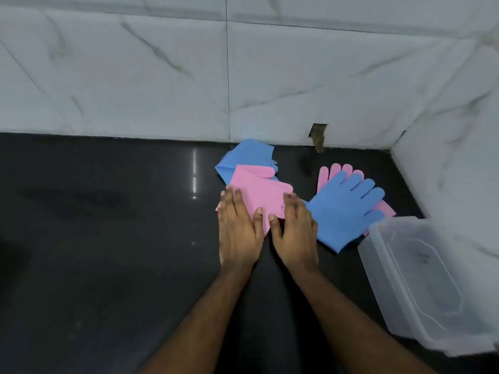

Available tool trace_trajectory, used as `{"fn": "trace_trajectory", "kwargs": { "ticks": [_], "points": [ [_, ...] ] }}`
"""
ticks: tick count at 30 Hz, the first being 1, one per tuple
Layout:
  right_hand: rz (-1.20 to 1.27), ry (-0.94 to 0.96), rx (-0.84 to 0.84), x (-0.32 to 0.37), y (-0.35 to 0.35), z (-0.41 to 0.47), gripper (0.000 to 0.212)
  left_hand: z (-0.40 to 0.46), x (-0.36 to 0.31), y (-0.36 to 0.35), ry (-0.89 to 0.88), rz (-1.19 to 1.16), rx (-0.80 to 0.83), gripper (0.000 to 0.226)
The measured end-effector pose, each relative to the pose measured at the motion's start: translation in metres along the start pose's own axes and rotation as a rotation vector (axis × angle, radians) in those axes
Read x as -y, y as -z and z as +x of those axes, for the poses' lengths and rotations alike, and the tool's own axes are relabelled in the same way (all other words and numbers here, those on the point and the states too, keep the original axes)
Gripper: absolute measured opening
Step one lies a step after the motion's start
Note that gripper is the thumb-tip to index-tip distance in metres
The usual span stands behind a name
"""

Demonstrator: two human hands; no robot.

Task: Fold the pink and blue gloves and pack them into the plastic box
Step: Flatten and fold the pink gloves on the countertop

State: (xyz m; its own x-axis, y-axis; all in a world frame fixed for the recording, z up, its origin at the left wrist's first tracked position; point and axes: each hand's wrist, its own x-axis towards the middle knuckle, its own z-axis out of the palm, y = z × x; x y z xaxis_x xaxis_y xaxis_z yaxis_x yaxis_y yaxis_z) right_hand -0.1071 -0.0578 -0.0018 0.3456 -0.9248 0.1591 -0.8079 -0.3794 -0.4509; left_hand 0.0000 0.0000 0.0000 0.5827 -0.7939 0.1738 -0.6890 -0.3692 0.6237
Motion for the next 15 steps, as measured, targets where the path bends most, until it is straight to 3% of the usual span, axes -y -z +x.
{"fn": "trace_trajectory", "kwargs": {
  "ticks": [5,15],
  "points": [
    [-0.026,-0.002,-0.096,-0.006,-0.018,0.014,0.058,0.012,0.012,-0.016,0.134,0.134,-0.093,0.070],
    [0.119,0.143,-0.198,-0.014,-0.017,0.008,0.035,0.013,0.009,-0.018,0.061,0.200,-0.220,0.061]
  ]
}}
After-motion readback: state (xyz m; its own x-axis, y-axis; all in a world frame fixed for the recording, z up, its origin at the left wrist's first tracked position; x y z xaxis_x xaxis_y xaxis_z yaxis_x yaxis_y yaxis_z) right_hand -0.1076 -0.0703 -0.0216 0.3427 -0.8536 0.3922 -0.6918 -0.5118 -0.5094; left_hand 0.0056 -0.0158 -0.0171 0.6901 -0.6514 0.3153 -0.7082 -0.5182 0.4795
